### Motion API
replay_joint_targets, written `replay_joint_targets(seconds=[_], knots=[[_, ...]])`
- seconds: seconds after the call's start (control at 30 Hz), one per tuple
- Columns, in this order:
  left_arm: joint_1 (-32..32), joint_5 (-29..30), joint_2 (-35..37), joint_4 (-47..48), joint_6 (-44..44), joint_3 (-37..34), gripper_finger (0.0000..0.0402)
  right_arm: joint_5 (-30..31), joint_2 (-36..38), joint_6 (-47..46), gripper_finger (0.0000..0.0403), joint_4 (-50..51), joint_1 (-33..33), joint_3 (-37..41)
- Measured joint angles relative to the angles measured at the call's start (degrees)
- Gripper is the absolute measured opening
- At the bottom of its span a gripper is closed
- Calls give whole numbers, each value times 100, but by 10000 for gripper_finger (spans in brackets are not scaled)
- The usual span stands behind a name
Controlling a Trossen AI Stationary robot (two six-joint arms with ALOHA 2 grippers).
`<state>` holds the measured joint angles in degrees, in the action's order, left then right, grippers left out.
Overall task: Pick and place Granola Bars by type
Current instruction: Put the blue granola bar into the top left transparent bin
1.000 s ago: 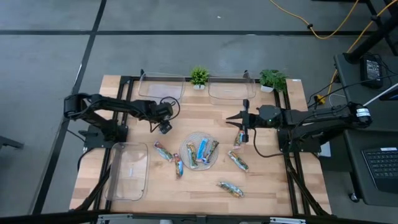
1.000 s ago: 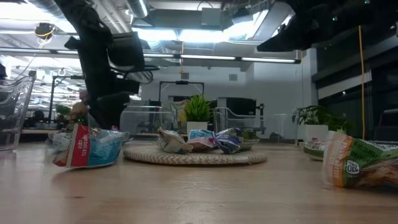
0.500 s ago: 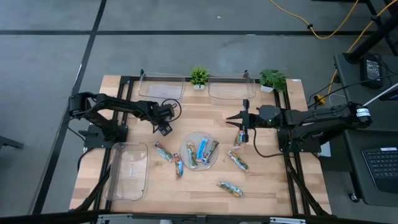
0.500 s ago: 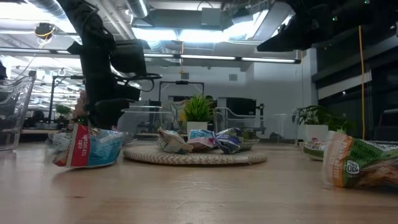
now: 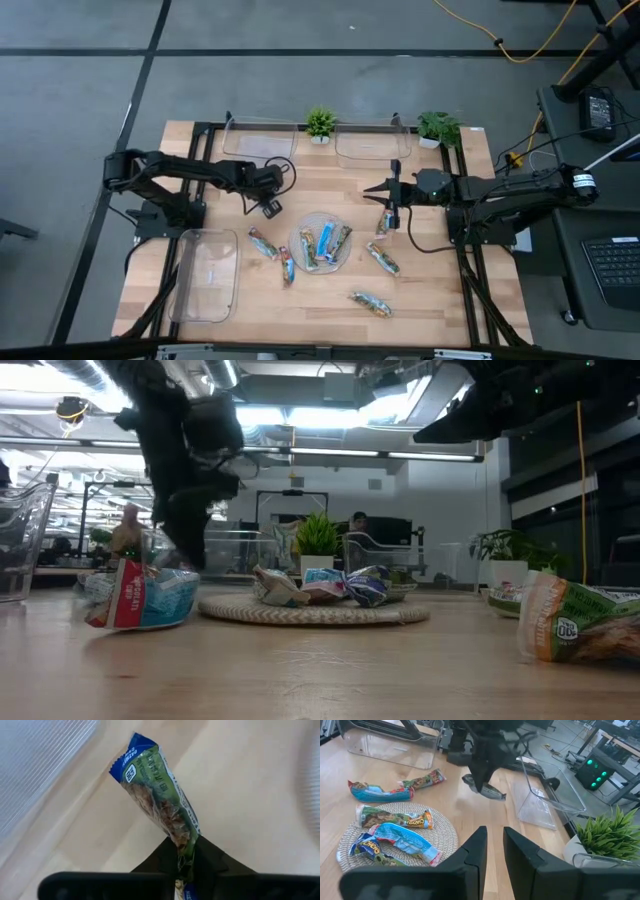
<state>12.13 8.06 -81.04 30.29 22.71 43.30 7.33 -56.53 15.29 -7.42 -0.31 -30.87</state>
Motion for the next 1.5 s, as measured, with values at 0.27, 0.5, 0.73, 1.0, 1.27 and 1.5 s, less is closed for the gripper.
replay_joint_targets(seconds=[0.27,0.5,0.73,1.0,1.27,1.5], knots=[[-582,-147,218,-9,-442,652,19,0,0,-60,67,0,2,0],[-687,135,243,3,-701,1070,20,2,0,-164,67,0,0,0],[-500,877,245,416,-1445,1796,15,2,0,-304,67,9,-1,0],[260,1642,247,1024,-2153,2603,16,2,0,-323,67,11,-1,0],[1045,1436,247,1159,-2546,2733,16,2,0,-375,67,157,0,0],[2004,1319,247,1112,-2967,2733,17,0,0,-457,67,219,2,0]])
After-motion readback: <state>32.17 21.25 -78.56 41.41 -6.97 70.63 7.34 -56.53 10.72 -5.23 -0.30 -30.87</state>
